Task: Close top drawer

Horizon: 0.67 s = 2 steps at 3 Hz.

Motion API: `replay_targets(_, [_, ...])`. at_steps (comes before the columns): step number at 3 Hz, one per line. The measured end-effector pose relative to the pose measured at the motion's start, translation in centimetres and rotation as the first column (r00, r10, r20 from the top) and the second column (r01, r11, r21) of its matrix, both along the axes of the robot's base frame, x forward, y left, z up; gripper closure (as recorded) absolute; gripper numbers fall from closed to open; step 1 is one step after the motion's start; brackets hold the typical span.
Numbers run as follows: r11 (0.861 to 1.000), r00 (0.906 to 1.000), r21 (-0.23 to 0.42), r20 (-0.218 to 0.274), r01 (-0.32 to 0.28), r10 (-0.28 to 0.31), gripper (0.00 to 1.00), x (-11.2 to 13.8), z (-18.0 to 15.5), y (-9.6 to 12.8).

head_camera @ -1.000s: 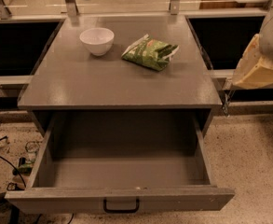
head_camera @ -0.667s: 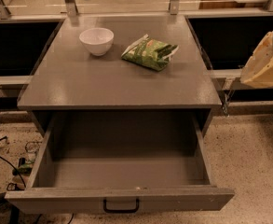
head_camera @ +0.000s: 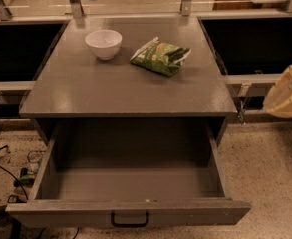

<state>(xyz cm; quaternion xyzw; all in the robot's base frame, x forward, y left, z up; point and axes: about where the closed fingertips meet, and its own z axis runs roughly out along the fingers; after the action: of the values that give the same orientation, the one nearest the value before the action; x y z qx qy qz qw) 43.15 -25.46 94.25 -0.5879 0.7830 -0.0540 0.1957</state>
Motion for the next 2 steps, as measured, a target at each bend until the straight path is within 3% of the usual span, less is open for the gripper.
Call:
replay_targets(1, [1.0,0.9989,0.008,-0.045,-0.007,0.007,1.0,0.2,-2.0,-0.6])
replay_targets(2, [0.999,0.9906,-0.02,-0.133,-0.033,0.03,1.0,0.3,-5.0,-0.5])
